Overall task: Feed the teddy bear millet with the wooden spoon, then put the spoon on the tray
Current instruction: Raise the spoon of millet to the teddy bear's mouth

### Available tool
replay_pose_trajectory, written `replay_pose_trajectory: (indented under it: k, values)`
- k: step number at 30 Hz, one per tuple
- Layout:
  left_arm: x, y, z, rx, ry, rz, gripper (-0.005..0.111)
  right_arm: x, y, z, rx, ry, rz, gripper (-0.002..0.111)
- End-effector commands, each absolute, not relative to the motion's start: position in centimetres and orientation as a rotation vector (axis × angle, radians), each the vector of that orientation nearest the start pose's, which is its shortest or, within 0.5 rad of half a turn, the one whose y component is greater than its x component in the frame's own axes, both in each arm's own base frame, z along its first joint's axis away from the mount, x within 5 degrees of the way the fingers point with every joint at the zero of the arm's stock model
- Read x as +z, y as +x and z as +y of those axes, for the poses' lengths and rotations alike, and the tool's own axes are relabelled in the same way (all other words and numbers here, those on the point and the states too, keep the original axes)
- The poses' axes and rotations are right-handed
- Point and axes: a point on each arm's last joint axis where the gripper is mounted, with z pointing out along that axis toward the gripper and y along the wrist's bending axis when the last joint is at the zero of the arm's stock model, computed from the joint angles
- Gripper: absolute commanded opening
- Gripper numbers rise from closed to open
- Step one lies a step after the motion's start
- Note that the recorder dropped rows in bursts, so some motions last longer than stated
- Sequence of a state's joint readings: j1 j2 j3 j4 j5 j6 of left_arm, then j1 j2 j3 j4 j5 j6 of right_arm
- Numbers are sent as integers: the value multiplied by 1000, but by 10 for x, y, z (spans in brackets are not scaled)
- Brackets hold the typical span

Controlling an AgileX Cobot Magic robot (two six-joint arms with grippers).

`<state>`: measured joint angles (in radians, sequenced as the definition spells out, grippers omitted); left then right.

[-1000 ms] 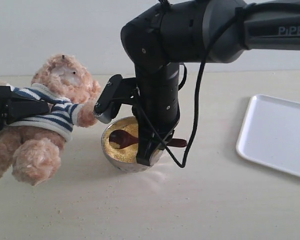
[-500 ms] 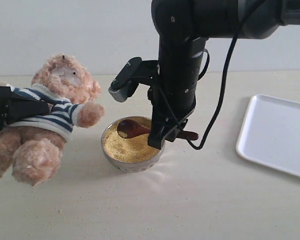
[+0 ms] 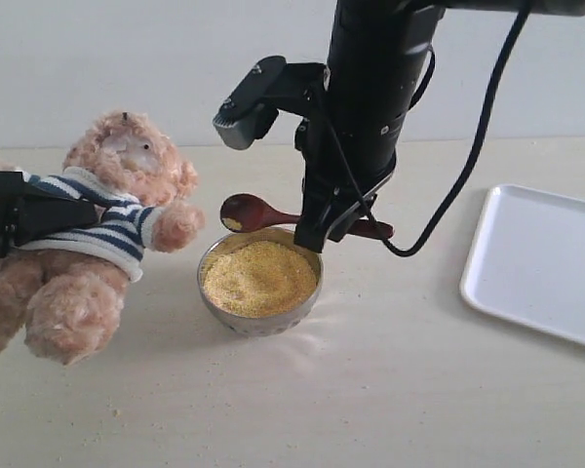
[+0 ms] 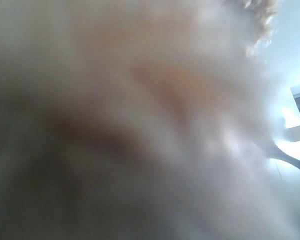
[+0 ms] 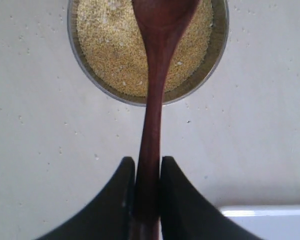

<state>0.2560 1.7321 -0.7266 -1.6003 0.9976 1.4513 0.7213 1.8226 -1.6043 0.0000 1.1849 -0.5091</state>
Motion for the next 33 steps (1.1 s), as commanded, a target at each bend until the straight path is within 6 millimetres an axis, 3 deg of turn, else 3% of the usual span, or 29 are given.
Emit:
replay_pose_trajectory:
  k: [1,8,11,16,24,27,33]
  values:
    - [164,294,-3,-1192,-56,2220,5,311,288,255,97,-1641,2290,0]
    - [156,295,-3,-1212,-74,2238,5,347,292,268,223,-1556,2166,0]
    - [157,295,-3,-1222,-70,2233,5,349,300,276,241,-1539,2155,0]
    - [160,294,-5,-1265,-55,2213,5,330,319,299,324,-1497,2182,0]
    - [160,294,-5,-1266,-59,2214,5,321,328,309,322,-1476,2118,0]
    - [160,293,-6,-1282,-52,2207,5,304,328,318,230,-1552,2113,0]
    - [162,293,-7,-1299,-45,2198,5,300,323,331,67,-1560,2058,0]
